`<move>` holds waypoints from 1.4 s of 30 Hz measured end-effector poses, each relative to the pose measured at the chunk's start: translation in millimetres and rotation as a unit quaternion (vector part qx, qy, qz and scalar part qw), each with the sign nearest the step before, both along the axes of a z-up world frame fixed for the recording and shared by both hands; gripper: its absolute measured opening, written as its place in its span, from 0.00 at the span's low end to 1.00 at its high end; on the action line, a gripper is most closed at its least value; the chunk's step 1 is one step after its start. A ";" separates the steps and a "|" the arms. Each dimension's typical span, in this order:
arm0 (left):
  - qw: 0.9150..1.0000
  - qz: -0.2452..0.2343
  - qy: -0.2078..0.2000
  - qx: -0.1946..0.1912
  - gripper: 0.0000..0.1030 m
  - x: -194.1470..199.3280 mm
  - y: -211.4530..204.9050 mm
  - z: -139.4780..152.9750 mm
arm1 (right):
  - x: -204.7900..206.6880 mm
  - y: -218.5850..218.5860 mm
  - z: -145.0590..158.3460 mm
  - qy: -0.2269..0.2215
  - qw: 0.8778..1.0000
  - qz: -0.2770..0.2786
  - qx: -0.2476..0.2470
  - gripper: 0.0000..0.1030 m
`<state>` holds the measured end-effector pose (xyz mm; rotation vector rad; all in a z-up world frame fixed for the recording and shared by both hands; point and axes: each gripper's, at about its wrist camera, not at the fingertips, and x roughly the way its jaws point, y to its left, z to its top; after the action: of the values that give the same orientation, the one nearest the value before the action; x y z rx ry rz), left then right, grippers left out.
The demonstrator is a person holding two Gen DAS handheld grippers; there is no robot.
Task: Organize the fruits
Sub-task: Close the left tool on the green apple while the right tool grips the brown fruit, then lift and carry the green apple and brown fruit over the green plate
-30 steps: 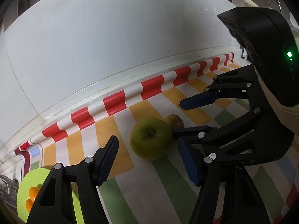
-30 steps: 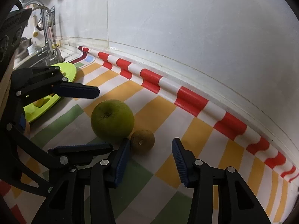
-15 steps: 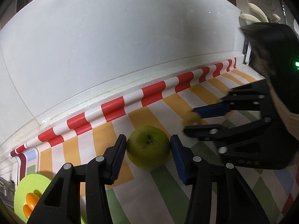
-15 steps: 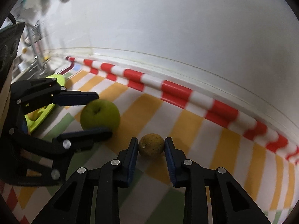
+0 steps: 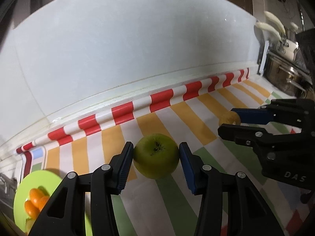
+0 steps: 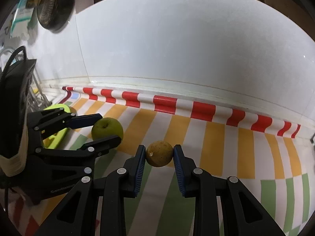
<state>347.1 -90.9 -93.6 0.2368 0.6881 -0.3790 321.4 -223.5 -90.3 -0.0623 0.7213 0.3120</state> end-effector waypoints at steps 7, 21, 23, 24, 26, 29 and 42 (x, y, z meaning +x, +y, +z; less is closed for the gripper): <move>0.999 0.026 -0.018 -0.017 0.46 -35.2 12.8 26.3 | -22.6 0.8 14.6 -0.006 1.000 -0.007 0.013 0.29; 0.995 0.071 -0.050 -0.040 0.46 -113.6 44.9 68.7 | -96.5 26.1 55.9 -0.049 0.998 0.010 0.033 0.29; 0.995 0.077 -0.055 -0.043 0.46 -123.5 49.0 74.0 | -104.7 30.8 61.6 -0.054 0.998 0.014 0.035 0.29; 0.994 0.080 -0.058 -0.044 0.46 -128.5 52.2 76.2 | -108.7 31.9 63.9 -0.055 0.998 0.015 0.037 0.29; 0.993 0.088 -0.064 -0.044 0.46 -139.3 58.9 80.3 | -118.0 36.7 69.1 -0.059 0.997 0.021 0.039 0.29; 0.992 0.099 -0.071 -0.042 0.46 -154.3 67.2 85.4 | -130.8 44.4 74.9 -0.065 0.997 0.031 0.040 0.29; 0.984 0.140 -0.094 -0.047 0.46 -207.1 107.7 103.9 | -172.2 82.8 90.5 -0.078 0.994 0.063 0.048 0.29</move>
<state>140.0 16.8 10.3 0.0822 0.5064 -0.1167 149.3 -140.7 0.2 -0.0405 0.5473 0.4577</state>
